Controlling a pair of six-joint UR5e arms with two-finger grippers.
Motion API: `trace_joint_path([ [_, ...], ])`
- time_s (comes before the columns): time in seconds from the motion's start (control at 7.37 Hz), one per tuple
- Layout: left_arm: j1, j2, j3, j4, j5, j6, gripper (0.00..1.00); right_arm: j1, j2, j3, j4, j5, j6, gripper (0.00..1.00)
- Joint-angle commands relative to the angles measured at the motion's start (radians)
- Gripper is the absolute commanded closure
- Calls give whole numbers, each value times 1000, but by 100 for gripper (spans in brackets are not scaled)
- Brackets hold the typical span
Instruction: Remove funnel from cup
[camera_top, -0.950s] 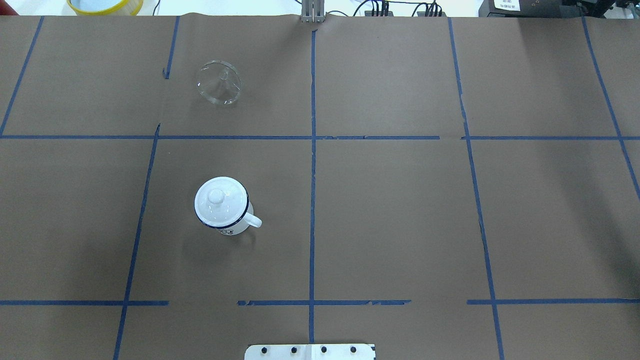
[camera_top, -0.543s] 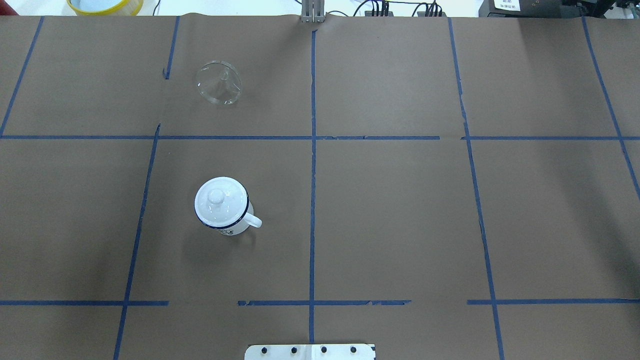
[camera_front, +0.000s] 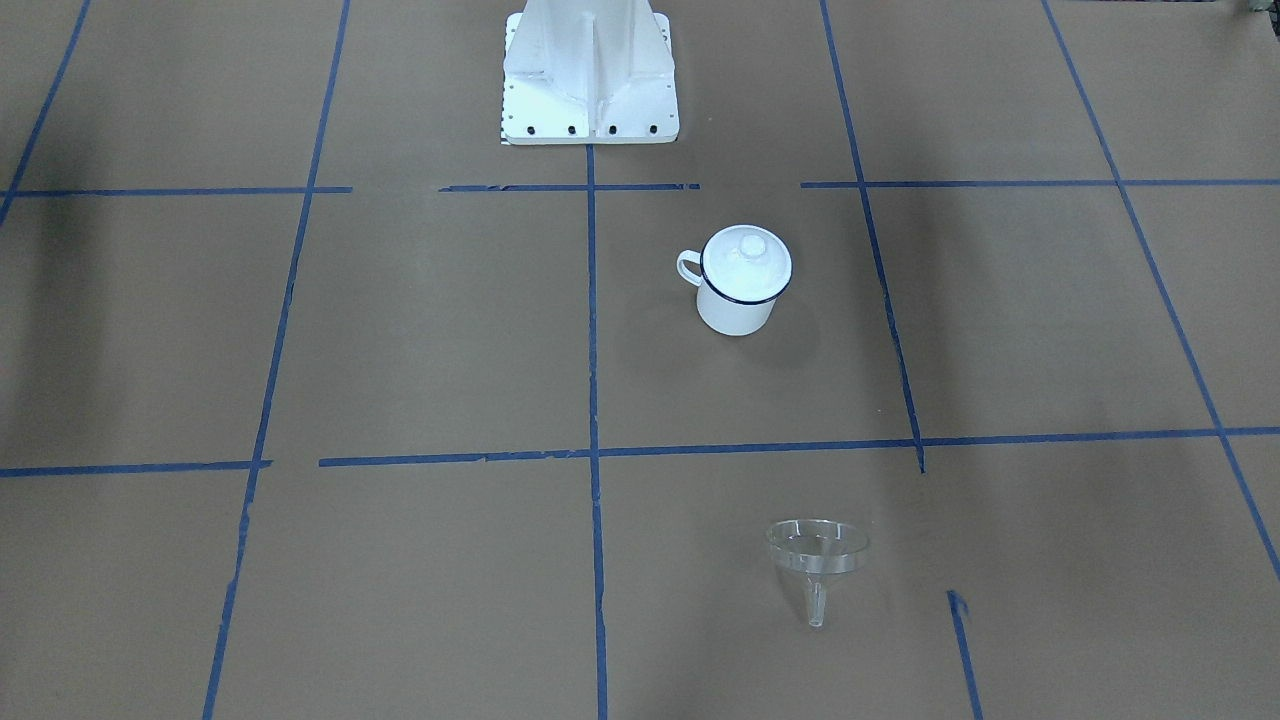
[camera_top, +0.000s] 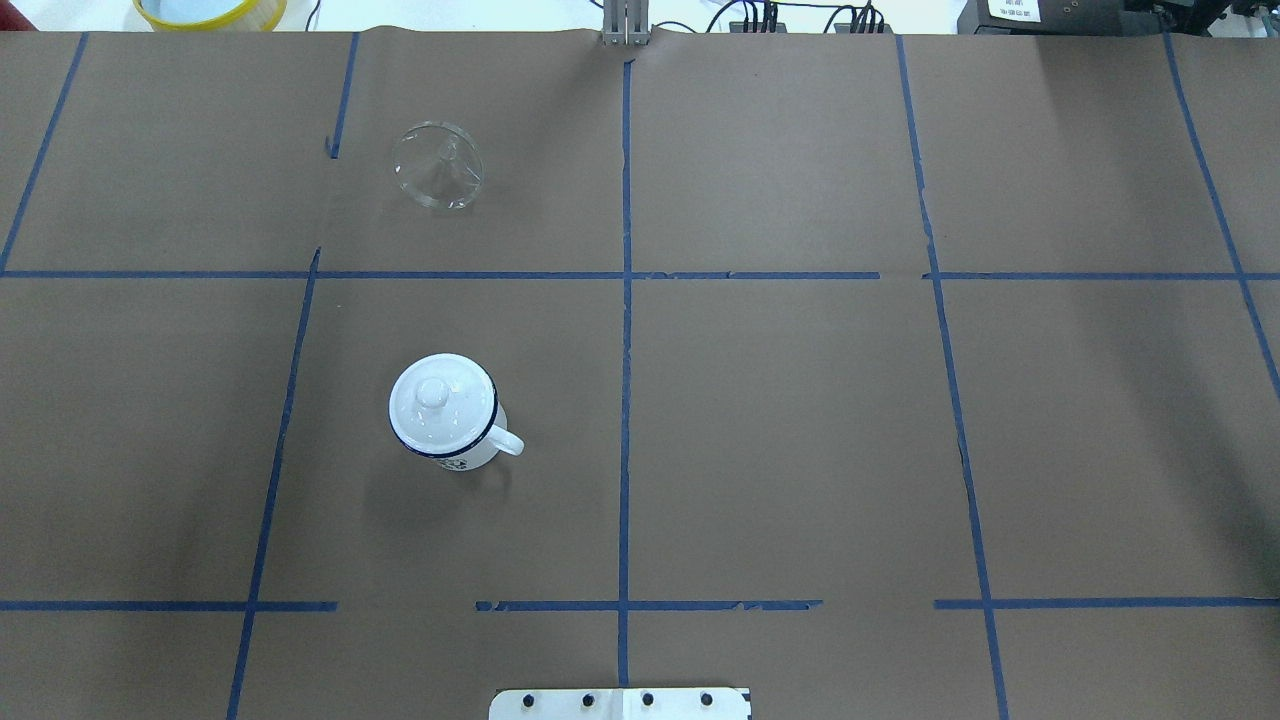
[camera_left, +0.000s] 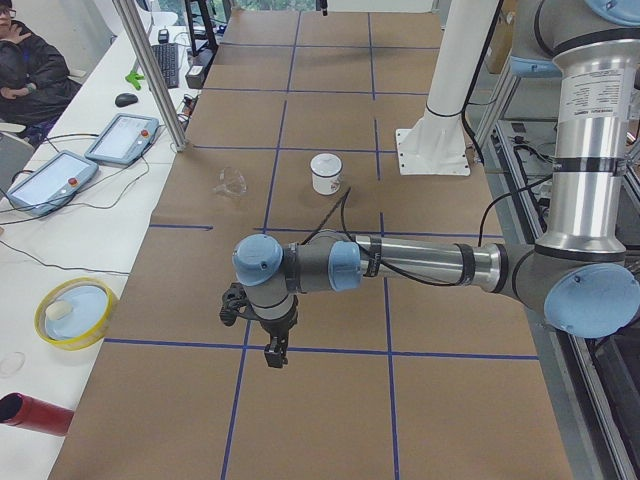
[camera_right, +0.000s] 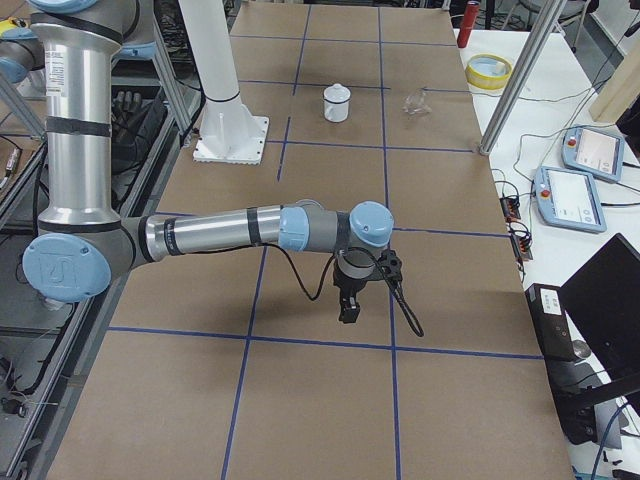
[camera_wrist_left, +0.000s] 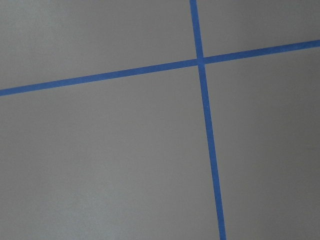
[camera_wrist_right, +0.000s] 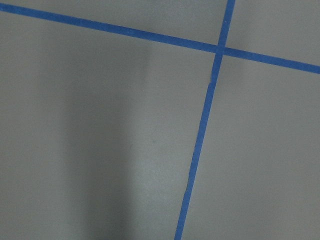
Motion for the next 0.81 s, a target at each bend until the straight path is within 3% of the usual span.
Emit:
trace_joint_path([
  [0.0,1,-1,-9,-2,3,0,0,0,0,-1,0,0,0,0],
  [0.68,1,-1,-27,-4,-1,2,0,0,1,-1,0,0,0,0],
])
